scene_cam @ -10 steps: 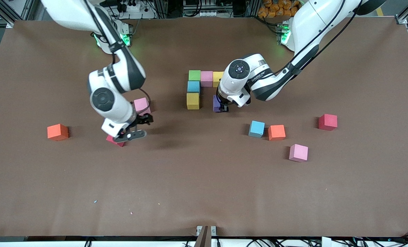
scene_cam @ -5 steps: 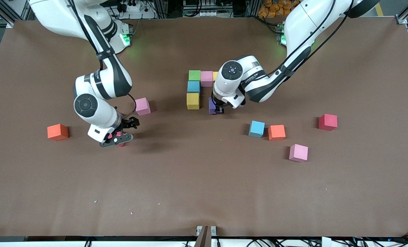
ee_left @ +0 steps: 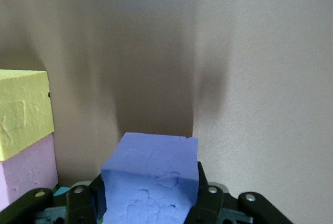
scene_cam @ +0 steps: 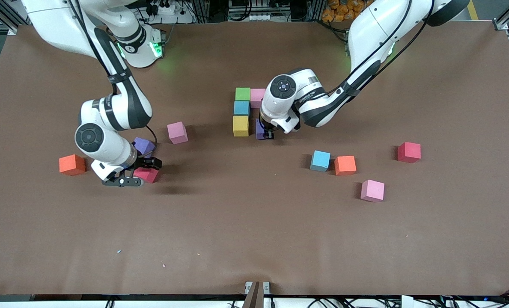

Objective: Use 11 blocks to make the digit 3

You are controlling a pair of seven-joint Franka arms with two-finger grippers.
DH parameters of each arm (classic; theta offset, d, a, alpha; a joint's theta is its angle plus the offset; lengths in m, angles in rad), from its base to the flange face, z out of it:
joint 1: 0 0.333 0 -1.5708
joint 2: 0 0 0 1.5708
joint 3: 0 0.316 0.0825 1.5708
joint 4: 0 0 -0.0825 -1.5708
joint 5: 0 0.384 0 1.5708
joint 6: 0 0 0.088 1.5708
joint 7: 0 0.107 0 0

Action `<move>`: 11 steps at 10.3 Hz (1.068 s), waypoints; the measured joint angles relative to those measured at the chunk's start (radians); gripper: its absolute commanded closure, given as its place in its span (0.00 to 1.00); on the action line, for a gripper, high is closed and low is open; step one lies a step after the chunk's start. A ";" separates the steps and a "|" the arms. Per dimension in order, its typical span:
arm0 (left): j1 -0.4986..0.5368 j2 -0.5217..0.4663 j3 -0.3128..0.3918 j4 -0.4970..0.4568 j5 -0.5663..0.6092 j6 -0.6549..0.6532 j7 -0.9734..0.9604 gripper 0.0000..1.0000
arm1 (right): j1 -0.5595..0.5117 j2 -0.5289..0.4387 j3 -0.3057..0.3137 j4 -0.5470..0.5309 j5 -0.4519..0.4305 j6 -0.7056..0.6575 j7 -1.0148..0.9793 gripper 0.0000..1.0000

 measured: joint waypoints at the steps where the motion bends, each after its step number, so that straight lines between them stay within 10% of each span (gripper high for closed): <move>1: -0.011 0.000 0.011 0.001 0.000 0.001 -0.002 1.00 | -0.001 0.003 0.000 0.000 0.001 0.006 0.044 0.00; 11: -0.101 0.035 0.077 0.060 0.000 0.026 -0.011 1.00 | -0.074 0.089 -0.001 -0.006 0.001 0.128 0.181 0.00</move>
